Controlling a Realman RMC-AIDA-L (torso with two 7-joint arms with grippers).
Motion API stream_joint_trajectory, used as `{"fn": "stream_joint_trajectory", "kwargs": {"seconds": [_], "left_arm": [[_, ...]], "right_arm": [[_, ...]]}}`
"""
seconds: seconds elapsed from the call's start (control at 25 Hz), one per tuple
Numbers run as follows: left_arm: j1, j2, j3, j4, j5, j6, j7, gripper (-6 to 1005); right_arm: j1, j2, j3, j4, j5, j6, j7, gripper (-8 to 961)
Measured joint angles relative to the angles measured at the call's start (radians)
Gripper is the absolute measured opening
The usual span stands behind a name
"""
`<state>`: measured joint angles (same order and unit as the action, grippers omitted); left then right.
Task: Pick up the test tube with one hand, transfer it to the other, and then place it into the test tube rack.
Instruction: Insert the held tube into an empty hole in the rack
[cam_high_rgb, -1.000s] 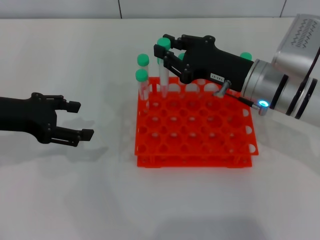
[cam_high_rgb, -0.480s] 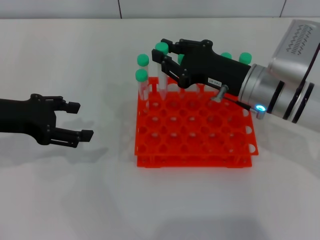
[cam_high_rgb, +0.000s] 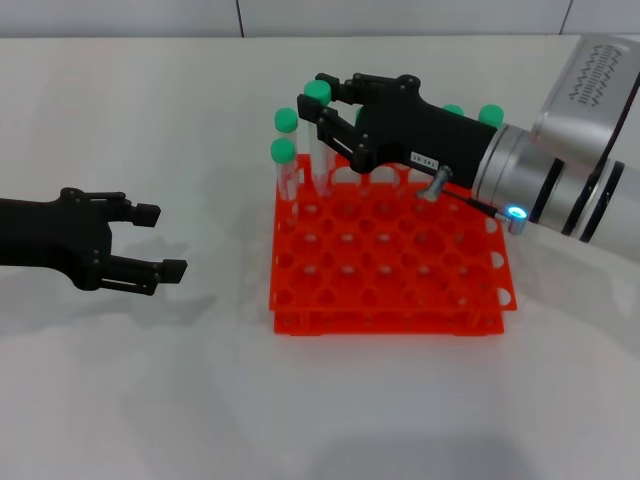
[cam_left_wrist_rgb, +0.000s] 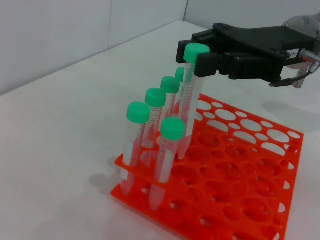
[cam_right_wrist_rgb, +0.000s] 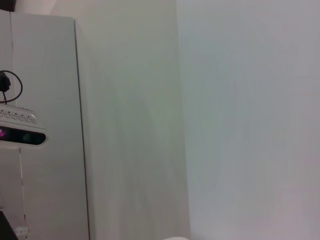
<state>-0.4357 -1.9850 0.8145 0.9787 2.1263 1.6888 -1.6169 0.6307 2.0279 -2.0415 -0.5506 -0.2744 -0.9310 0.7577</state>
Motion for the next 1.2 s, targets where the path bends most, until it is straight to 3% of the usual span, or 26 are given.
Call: {"fn": "stream_joint_trajectory", "kwargs": {"seconds": [1.2], "left_arm": [[0.0, 0.0, 0.0, 0.0, 0.0, -0.001, 0.0, 881]], "right_arm": [[-0.001, 0.0, -0.01, 0.008, 0.001, 0.034, -0.014, 266]]}}
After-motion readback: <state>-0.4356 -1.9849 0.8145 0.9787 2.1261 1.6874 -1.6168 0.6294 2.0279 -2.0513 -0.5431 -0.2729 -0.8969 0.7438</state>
